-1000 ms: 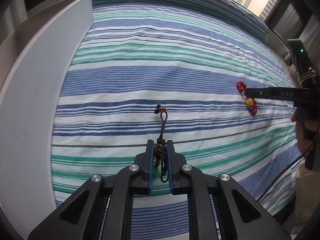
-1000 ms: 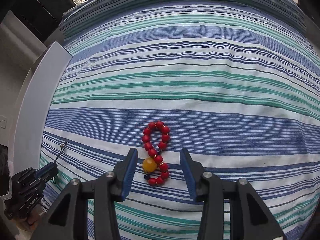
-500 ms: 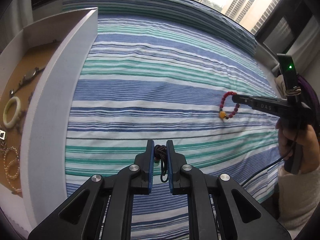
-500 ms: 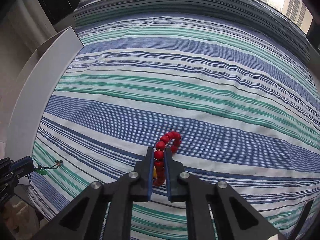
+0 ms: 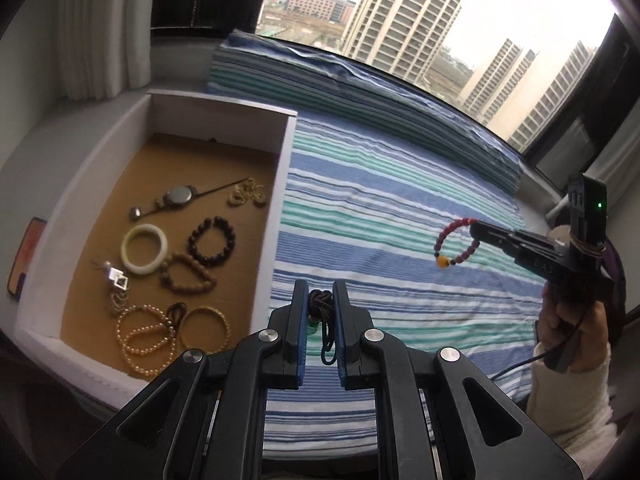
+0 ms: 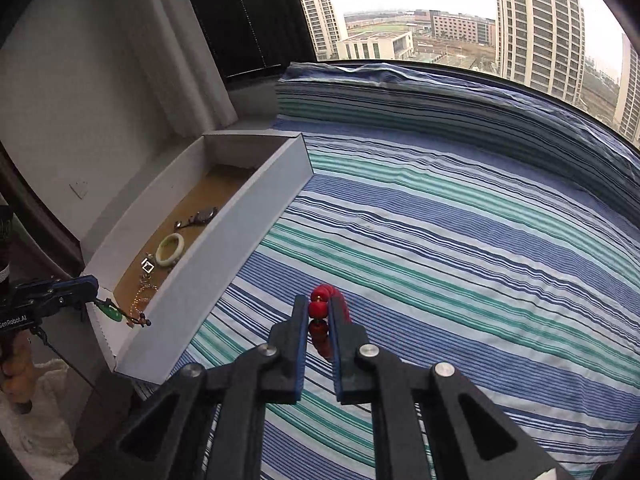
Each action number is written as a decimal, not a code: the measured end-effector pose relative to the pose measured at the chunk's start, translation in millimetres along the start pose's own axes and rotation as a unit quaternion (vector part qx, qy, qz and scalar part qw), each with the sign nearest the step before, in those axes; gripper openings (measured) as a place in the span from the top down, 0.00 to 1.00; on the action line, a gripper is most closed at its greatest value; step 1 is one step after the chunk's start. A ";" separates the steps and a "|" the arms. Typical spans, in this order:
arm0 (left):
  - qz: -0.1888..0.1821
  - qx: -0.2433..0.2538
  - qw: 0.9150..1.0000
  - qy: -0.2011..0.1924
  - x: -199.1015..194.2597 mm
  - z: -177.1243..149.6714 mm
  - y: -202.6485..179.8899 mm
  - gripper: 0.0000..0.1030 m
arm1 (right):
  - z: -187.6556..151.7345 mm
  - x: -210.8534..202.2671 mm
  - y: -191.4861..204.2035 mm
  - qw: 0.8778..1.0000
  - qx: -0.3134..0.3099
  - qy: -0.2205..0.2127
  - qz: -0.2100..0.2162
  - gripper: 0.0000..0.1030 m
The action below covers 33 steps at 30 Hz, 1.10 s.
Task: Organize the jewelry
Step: 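Carry the pendant and red bracelet into the white box and open both tools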
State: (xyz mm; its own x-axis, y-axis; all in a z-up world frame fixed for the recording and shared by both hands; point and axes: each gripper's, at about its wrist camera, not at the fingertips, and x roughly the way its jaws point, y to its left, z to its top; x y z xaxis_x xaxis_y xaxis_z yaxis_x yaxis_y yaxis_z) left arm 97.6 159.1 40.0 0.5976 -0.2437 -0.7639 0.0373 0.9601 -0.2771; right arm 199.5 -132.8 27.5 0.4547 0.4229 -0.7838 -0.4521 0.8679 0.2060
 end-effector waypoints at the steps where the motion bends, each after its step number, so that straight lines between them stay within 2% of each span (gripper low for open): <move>1: 0.016 -0.005 1.000 -0.010 -6.9 5.9 11.4 0.91 | 8.3 0.1 11.3 1.000 -0.008 -0.005 0.010 0.90; 4: 0.055 -0.027 0.998 -0.027 -14.8 22.9 49.6 0.91 | 34.5 5.4 49.1 0.998 -0.037 -0.018 0.038 0.90; 8: 0.091 -0.048 0.994 -0.032 -4.0 44.8 92.2 0.91 | 66.2 27.0 101.2 0.995 -0.069 -0.024 0.072 0.90; 17: 0.150 -0.071 0.986 -0.020 49.4 73.6 166.2 0.91 | 113.9 121.4 184.5 0.987 -0.099 0.018 0.126 0.90; 25: 0.165 -0.089 0.982 0.027 107.4 78.3 215.0 0.91 | 119.0 218.0 225.1 0.982 -0.106 0.087 0.133 0.90; 33: 0.181 -0.110 0.976 0.046 141.8 77.4 247.7 0.90 | 107.9 276.8 245.4 0.980 -0.109 0.114 0.120 0.87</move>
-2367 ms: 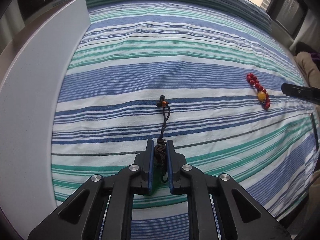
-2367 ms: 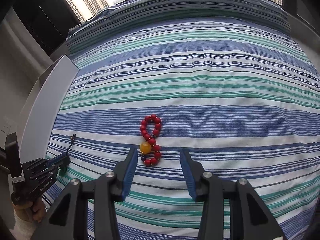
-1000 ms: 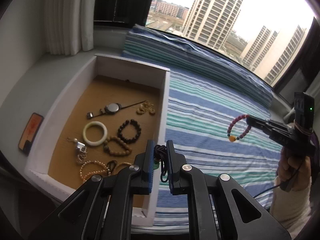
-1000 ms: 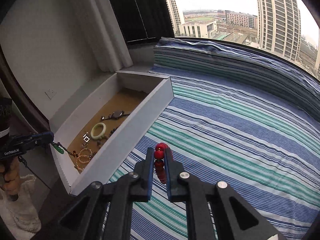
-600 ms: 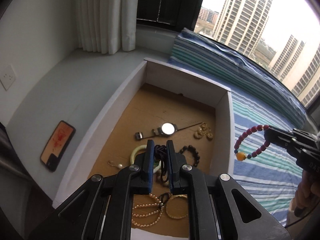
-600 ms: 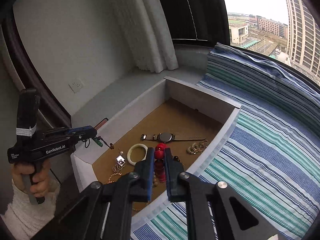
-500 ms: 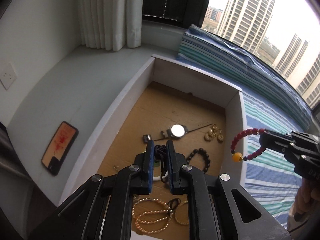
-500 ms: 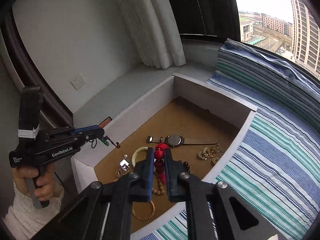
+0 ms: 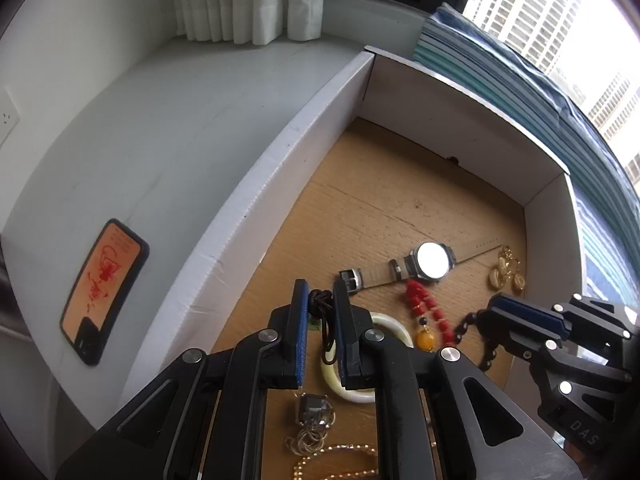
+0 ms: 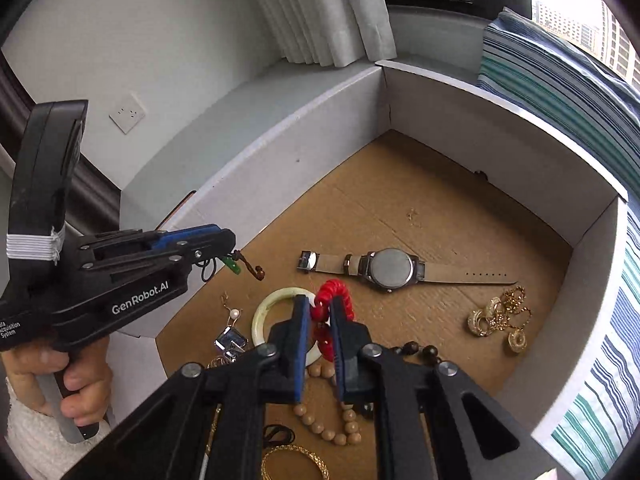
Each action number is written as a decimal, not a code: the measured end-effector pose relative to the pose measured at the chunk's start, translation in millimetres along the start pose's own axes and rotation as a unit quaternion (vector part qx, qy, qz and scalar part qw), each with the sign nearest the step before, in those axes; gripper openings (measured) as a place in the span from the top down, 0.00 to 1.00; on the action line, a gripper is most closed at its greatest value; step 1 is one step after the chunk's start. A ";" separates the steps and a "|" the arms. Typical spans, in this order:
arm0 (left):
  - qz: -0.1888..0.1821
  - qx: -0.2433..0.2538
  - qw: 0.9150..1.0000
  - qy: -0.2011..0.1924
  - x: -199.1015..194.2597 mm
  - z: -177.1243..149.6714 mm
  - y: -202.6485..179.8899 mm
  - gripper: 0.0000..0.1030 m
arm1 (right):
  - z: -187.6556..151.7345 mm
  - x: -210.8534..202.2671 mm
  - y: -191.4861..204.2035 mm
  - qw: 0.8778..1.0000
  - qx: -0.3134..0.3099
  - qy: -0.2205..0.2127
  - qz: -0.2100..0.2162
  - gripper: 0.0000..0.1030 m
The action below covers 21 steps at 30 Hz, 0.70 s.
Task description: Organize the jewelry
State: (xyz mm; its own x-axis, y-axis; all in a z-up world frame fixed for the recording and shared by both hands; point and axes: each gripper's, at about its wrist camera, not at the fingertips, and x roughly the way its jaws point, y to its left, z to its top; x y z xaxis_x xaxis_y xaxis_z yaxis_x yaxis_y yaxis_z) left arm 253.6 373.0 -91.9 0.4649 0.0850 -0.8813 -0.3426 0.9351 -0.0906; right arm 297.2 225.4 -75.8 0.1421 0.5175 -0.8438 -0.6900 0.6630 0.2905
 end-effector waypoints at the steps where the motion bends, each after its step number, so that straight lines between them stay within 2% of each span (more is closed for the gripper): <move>1: 0.003 0.001 1.000 0.001 2.5 0.0 1.6 0.90 | 0.9 1.5 -0.4 1.000 0.000 -0.005 -0.001 0.87; 3: 0.012 0.000 1.000 -0.002 1.9 -1.7 2.5 0.87 | 3.1 0.3 -2.6 1.000 0.009 -0.016 0.002 0.73; 5: 0.018 0.003 1.000 -0.009 -3.8 -5.3 3.6 0.64 | 3.0 -9.0 -6.0 0.999 0.020 -0.026 0.009 0.69; 6: 0.021 0.003 1.000 -0.017 -8.7 -7.6 4.1 0.41 | 2.5 -16.3 -6.8 0.999 0.021 -0.033 0.006 0.68; 7: 0.025 0.002 0.999 -0.029 -15.0 -9.9 4.8 0.30 | 2.2 -24.4 -5.9 0.999 0.016 -0.042 0.000 0.68; 10: 0.025 0.009 0.998 -0.048 -35.1 -20.7 2.3 0.25 | -7.7 -55.4 -0.7 0.997 -0.001 -0.069 -0.022 0.61; 11: 0.024 0.009 0.998 -0.053 -42.9 -25.9 0.3 0.24 | -12.2 -66.0 1.2 0.997 -0.006 -0.076 -0.031 0.56; 13: 0.026 0.008 0.997 -0.074 -62.2 -39.8 -5.9 0.13 | -25.1 -85.5 2.8 0.995 -0.011 -0.085 -0.044 0.51; 15: 0.038 0.003 0.994 -0.106 -82.6 -58.6 -13.8 0.03 | -40.9 -102.3 3.7 0.995 -0.015 -0.088 -0.050 0.37; 18: 0.070 -0.004 0.985 -0.156 -109.5 -93.1 -27.9 0.01 | -67.1 -121.0 7.4 0.993 -0.023 -0.090 -0.069 0.26; 21: 0.086 0.012 0.981 -0.172 -125.6 -123.1 -42.9 0.01 | -90.4 -134.6 10.5 0.991 -0.029 -0.094 -0.086 0.25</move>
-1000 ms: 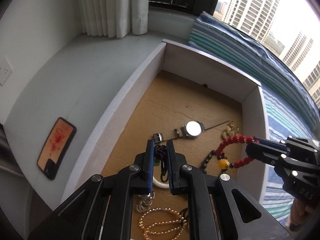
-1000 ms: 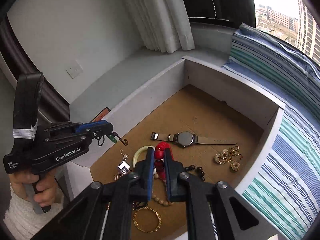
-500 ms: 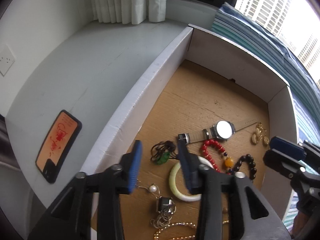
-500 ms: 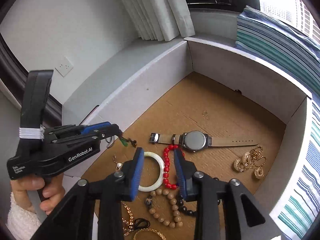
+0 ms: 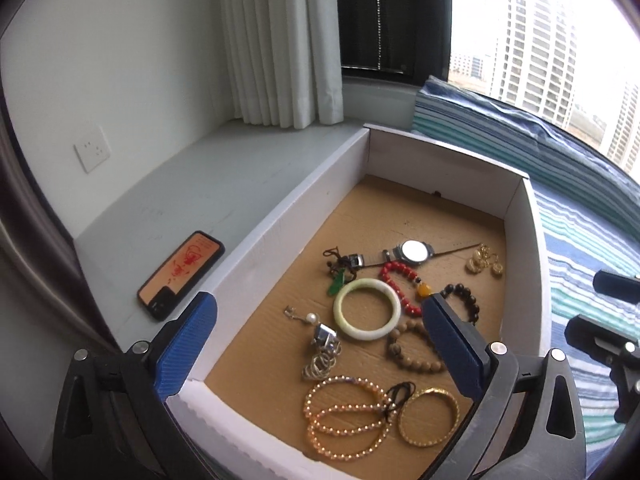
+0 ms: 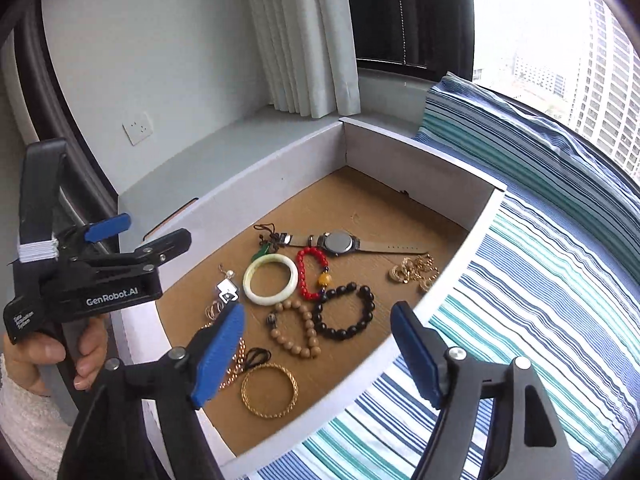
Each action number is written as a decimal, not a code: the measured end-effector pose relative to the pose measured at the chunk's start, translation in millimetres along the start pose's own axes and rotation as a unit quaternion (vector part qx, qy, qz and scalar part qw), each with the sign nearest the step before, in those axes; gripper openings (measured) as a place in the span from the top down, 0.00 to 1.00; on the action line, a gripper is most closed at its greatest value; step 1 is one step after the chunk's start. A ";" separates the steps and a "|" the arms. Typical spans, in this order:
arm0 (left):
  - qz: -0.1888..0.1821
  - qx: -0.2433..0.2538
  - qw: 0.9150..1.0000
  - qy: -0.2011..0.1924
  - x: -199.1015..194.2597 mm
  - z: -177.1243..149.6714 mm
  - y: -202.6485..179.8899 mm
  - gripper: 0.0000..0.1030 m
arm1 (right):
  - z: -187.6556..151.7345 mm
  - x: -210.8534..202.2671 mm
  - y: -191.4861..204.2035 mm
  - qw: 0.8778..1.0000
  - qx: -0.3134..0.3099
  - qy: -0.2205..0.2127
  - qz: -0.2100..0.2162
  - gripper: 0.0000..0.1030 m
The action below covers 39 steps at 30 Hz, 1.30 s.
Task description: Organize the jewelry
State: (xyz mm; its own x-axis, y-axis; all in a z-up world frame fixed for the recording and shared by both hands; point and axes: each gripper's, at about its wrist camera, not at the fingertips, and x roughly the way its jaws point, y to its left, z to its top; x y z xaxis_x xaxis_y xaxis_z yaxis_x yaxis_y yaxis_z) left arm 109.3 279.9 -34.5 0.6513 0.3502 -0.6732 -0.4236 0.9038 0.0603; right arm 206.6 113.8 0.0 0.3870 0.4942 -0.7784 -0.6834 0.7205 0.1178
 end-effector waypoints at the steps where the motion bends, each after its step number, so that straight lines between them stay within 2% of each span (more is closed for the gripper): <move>1: -0.003 0.005 1.000 -0.001 -7.4 -6.1 -3.0 0.01 | -6.0 -5.2 2.3 1.000 -0.003 -0.004 -0.010 0.25; 4: -0.003 0.002 1.000 -0.005 -27.5 -22.0 -6.1 0.01 | -19.0 -16.9 9.3 0.999 -0.008 -0.012 -0.036 0.24; 11: -0.002 -0.013 1.000 0.000 -62.4 -44.9 -0.1 0.01 | -35.6 -40.4 28.3 0.998 -0.011 -0.012 -0.063 0.21; 15: -0.012 -0.020 1.000 0.006 -78.6 -48.8 7.8 0.01 | -39.5 -49.7 39.6 0.998 -0.009 -0.011 -0.067 0.19; 21: -0.011 -0.031 0.999 0.010 -94.5 -46.0 19.9 0.00 | -38.5 -59.6 54.8 0.999 0.002 -0.003 -0.049 0.19; 26: 0.038 -0.038 0.999 0.008 -99.0 -48.1 27.6 0.00 | -35.4 -60.9 66.0 0.999 -0.003 -0.004 -0.053 0.19; 35: 0.028 -0.061 0.998 0.011 -98.6 -48.6 43.0 0.00 | -33.6 -55.2 76.4 0.998 -0.005 0.002 -0.061 0.19; 39: 0.047 -0.051 0.998 0.002 -99.8 -45.7 42.5 0.00 | -31.8 -53.8 79.6 0.998 -0.003 0.002 -0.066 0.18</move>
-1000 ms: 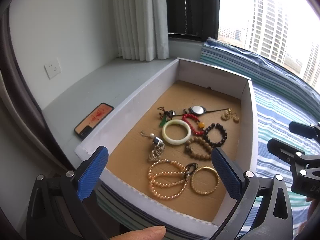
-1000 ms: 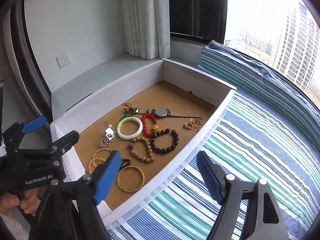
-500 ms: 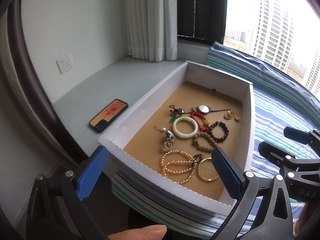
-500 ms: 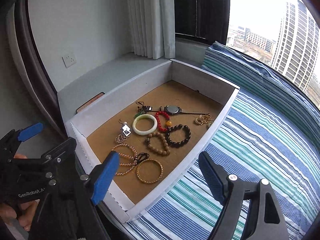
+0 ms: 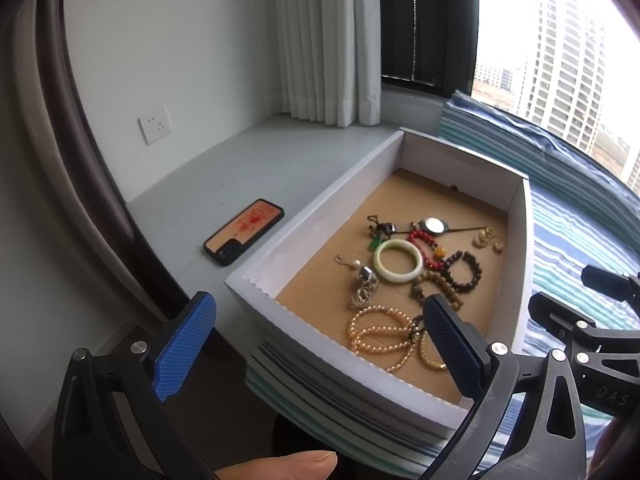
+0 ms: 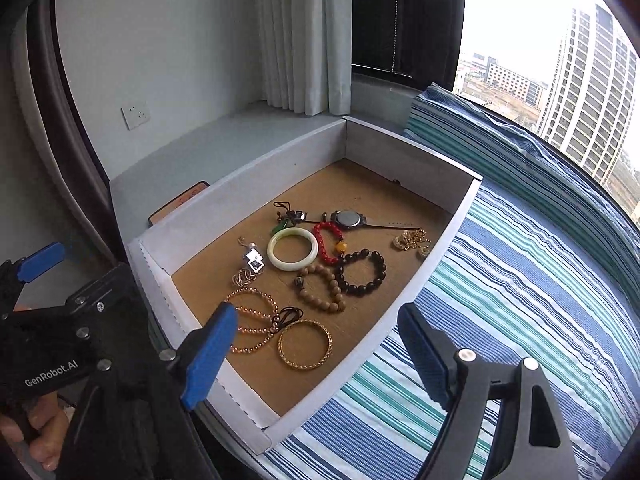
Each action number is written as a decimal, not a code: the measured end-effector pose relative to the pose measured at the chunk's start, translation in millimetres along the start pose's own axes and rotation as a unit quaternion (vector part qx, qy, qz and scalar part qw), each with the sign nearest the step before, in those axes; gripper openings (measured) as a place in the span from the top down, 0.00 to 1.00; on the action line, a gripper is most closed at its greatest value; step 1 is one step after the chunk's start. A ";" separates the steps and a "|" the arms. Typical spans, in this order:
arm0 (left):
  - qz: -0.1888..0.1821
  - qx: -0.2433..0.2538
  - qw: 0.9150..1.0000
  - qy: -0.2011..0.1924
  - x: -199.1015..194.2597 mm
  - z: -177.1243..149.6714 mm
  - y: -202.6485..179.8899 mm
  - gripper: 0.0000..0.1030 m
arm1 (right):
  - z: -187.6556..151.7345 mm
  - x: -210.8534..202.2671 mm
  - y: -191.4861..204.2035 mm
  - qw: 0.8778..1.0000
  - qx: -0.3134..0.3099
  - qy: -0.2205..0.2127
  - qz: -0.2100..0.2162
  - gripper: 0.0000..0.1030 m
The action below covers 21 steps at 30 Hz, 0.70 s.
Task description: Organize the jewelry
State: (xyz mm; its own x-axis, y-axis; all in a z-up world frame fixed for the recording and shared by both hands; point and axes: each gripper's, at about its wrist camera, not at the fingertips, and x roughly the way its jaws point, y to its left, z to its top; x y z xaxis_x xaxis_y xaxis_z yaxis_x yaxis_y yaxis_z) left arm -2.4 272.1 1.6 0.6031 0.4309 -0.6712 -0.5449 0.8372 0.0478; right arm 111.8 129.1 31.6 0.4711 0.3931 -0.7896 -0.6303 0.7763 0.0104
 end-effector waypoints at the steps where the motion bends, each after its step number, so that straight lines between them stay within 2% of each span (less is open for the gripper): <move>1: -0.002 -0.001 1.000 0.003 0.9 1.1 0.6 0.00 | 0.3 -0.5 0.2 1.000 0.000 0.000 -0.001 0.18; 8: -0.001 -0.004 1.000 0.021 7.5 3.2 1.4 0.01 | 0.0 -5.1 4.8 1.000 -0.007 -0.006 -0.006 0.18; 21: 0.002 0.005 1.000 0.021 6.8 3.7 -4.4 0.01 | 0.3 -13.8 2.5 1.000 -0.011 -0.018 -0.016 0.18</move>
State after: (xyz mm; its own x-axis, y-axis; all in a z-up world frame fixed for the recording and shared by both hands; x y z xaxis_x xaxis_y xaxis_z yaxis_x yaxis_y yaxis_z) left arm 6.2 272.6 -0.5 0.5763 0.4196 -0.7013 -0.5413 0.8389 0.0571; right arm 103.9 125.8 42.7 0.5124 0.3869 -0.7667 -0.6289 0.7770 -0.0282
